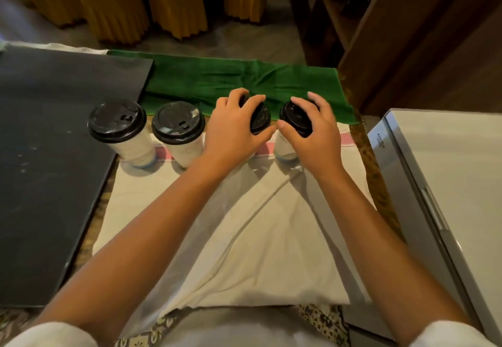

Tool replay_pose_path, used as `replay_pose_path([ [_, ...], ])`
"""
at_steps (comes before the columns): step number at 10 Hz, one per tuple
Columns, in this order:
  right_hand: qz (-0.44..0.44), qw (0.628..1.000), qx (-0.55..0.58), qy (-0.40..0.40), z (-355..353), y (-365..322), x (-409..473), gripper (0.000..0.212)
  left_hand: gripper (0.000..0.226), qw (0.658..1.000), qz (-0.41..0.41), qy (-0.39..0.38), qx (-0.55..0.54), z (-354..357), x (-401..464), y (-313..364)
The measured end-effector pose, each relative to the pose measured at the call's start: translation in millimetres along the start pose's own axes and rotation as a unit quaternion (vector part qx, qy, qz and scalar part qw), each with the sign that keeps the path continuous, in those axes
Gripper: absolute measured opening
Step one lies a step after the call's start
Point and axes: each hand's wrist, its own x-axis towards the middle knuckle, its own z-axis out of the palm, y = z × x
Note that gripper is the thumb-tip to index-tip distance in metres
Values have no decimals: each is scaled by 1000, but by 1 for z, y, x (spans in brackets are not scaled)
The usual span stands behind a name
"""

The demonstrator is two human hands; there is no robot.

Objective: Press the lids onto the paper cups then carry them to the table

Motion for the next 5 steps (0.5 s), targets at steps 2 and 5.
replay_pose_path([
  [2,3,1000,-1,0,2,-4,1,51,71,999,32,-15,15,-4,-1,-3],
  [5,-8,999,-40,-34,-18,-7,2,57,61,999,28,-15,20,-15,-4,2],
])
